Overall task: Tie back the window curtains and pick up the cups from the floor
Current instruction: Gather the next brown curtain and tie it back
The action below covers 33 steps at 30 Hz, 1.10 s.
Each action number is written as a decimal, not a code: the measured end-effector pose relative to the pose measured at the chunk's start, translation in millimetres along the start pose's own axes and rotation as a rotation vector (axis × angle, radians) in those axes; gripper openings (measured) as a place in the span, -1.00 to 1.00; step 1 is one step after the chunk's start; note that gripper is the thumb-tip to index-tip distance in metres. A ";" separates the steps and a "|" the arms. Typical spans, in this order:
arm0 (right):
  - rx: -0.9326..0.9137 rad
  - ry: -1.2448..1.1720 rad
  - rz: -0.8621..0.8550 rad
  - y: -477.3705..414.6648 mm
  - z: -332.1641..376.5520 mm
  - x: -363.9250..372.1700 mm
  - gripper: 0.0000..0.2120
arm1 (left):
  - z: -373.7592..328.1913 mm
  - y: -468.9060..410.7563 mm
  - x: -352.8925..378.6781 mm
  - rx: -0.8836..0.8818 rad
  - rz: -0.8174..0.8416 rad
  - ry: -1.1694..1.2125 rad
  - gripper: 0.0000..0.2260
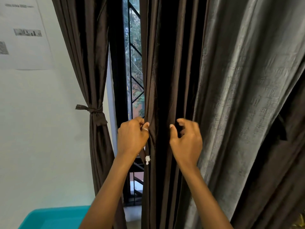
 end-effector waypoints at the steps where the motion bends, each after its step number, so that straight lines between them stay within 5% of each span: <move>1: 0.041 0.048 0.013 -4.6 -2.0 -0.4 -0.69 | 0.7 -1.1 0.7 0.006 0.008 0.010 -0.80; 5: 0.053 0.149 0.146 -19.9 -7.4 10.9 -0.76 | 6.2 -5.6 2.6 0.018 0.049 0.048 -0.82; 13: 0.258 0.219 0.088 -67.4 -65.1 -22.8 -0.88 | 70.1 -34.5 -41.0 -0.077 -0.032 0.016 -0.88; 25: 0.066 0.180 0.075 -38.6 -44.2 -10.4 -0.94 | 71.5 -32.9 -33.4 -0.040 -0.053 0.057 -0.89; 33: -0.101 -0.046 0.172 6.9 6.8 35.7 -0.96 | 17.6 -12.3 8.1 0.009 0.093 0.135 -0.90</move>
Point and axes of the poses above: each hand's wrist, its own y-axis away from the middle knuckle, its own x-axis out of the palm, z = x × y, the point moved 6 cm from there along -y, towards the middle knuckle
